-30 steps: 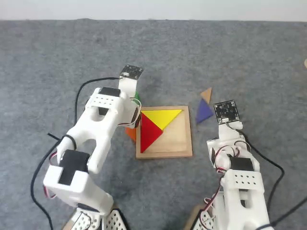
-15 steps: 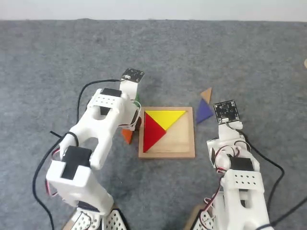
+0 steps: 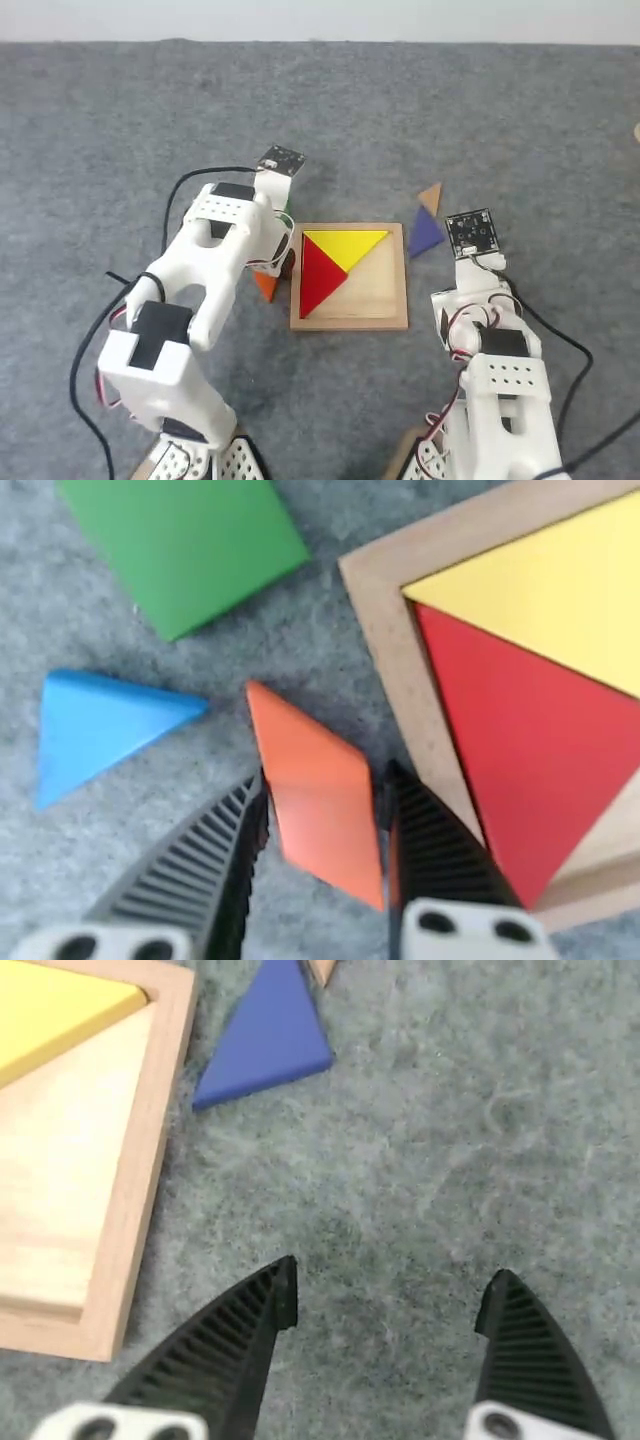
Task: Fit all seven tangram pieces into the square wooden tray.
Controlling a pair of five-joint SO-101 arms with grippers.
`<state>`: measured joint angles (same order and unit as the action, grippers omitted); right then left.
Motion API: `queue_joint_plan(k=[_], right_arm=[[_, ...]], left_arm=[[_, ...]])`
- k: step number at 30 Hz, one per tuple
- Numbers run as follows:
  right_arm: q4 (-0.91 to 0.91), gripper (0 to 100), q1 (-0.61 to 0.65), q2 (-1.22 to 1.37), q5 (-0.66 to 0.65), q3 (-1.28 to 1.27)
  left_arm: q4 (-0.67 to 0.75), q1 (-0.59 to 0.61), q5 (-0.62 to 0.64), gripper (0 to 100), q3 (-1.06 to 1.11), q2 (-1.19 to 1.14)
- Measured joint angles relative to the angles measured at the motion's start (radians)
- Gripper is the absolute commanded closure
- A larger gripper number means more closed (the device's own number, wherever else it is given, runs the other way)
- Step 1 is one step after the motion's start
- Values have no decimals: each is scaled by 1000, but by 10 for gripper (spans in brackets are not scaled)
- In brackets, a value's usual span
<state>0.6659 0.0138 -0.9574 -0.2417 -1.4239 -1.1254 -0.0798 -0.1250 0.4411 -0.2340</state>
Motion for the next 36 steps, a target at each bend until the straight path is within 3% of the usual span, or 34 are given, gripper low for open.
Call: queue_joint_plan(k=[15,24,36], right_arm=[[-18,710,0,0,-2,0],[-18,710,0,0,-2,0],[-18,710,0,0,-2,0]], left_arm=[[-5,63,-57,811,169,384],[146,98,-101,815,236,245],[158,170,-170,815,180,143]])
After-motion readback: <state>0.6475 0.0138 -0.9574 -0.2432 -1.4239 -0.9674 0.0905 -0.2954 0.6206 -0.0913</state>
